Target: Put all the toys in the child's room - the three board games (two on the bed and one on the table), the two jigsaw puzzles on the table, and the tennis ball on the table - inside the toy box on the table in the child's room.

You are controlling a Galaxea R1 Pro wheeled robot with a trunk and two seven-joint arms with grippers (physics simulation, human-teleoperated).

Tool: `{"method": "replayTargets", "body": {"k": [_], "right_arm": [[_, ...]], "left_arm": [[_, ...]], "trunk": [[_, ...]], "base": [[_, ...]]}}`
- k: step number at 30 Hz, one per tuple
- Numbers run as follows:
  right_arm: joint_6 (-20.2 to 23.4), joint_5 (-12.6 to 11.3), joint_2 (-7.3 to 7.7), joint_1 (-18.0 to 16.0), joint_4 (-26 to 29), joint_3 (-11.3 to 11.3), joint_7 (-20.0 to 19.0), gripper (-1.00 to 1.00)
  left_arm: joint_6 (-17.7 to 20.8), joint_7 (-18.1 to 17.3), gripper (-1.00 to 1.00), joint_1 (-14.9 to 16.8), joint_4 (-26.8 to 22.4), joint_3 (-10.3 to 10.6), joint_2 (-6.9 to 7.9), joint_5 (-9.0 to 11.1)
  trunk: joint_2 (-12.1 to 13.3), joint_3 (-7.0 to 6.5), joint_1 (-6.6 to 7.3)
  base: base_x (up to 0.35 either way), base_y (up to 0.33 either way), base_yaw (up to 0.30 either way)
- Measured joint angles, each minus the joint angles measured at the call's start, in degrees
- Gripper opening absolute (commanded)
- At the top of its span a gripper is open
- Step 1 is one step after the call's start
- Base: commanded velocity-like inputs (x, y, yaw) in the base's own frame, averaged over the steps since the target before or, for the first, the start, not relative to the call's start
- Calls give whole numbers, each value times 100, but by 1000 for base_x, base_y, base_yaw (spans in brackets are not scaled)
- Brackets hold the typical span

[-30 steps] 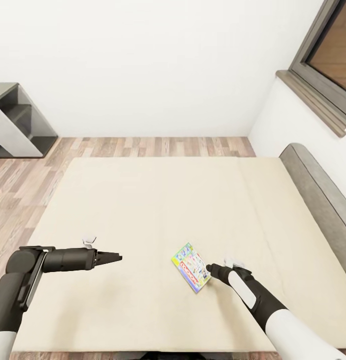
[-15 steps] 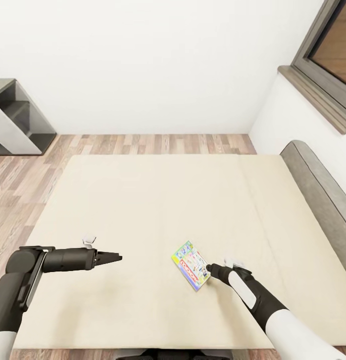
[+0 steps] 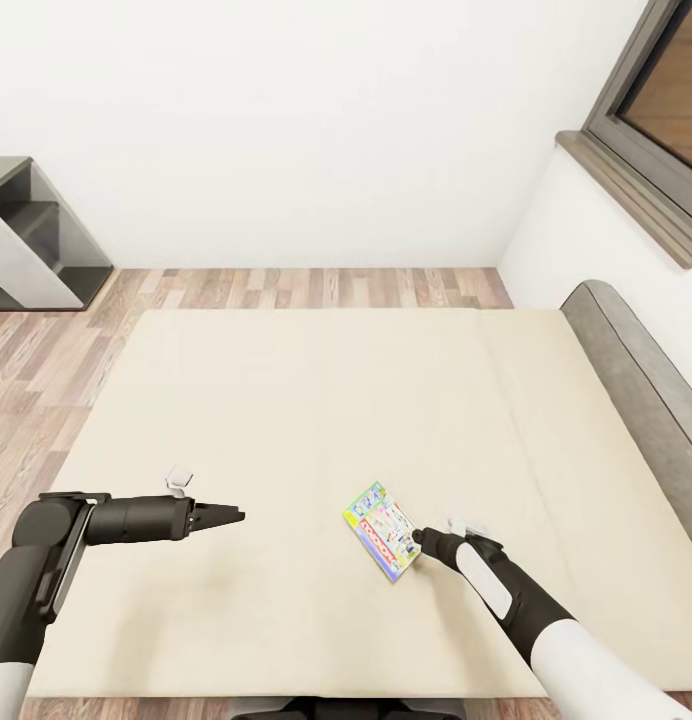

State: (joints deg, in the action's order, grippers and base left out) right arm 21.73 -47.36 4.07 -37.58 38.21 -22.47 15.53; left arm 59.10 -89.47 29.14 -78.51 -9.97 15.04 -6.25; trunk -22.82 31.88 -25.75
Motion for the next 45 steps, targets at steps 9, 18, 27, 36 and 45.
{"method": "replayTargets", "body": {"k": [9, 18, 27, 36, 45], "right_arm": [[6, -1, 5, 1, -6, -4, 0, 100], [8, -6, 6, 1, -10, 14, 0, 100], [26, -15, 3, 0, -5, 22, 0, 100], [18, -15, 5, 0, 4, 26, -4, 100], [17, -11, 9, 3, 304, 19, -137, 100]], "left_arm": [[0, 0, 100, 0, 0, 0, -2, 0], [0, 0, 100, 0, 0, 0, -8, 0], [0, 0, 100, 0, 0, 0, -9, 0], [0, 0, 100, 0, 0, 0, -9, 0], [0, 0, 100, 0, 0, 0, -9, 0]], "trunk": [[0, 0, 0], [0, 0, 0], [0, 0, 0], [0, 0, 0], [0, 0, 0]], "base": [[0, 0, 0], [0, 0, 0], [0, 0, 0], [0, 0, 0], [0, 0, 0]]}}
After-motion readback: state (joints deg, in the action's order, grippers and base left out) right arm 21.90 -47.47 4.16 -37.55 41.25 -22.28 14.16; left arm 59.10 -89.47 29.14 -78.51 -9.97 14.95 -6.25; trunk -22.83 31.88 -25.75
